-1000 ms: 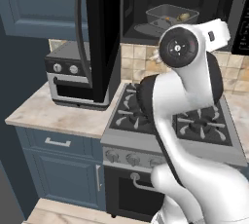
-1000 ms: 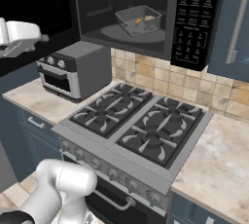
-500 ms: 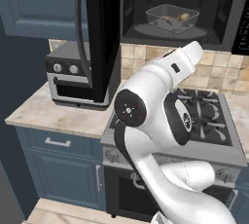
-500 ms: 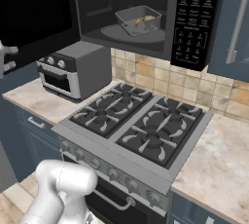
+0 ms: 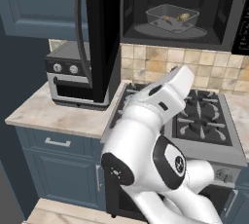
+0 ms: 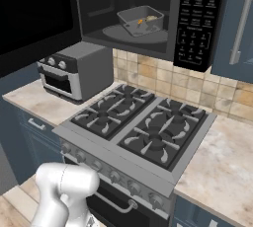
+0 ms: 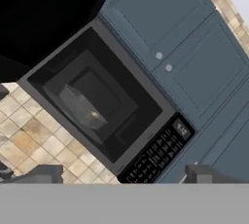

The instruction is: Place the tupperware containing the shrimp and mushroom meal in the microwave. Close the microwave door and press the start button to reheat the meal.

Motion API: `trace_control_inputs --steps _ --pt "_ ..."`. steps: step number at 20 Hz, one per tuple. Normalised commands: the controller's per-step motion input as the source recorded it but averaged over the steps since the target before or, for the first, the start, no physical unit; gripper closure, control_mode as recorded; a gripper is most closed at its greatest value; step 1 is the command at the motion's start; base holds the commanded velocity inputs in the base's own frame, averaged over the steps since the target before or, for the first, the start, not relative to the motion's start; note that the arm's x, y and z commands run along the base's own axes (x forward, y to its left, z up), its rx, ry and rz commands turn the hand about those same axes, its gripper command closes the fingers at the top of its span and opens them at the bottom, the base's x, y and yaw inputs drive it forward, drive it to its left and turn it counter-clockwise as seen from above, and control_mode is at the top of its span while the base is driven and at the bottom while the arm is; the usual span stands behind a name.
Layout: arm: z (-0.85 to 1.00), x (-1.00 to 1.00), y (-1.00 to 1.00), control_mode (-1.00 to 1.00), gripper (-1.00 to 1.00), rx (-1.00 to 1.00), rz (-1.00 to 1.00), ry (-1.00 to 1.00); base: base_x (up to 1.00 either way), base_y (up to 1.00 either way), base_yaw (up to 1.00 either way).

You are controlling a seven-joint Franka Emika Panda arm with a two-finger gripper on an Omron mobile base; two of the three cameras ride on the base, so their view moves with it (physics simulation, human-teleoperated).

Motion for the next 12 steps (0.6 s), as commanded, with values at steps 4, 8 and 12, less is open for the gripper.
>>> trace_control_inputs --steps 4,8,12 --pt "0.06 -0.40 0.56 -1.00 -1.00 -0.11 0.03 0.00 0.00 0.00 0.00" --pt "0.05 -0.09 0.68 -1.00 -1.00 -0.12 0.00 0.03 0.00 0.00 0.00" --pt "0.00 0.00 0.70 -1.00 -1.00 -0.12 0.00 0.10 0.00 0.00 0.00"
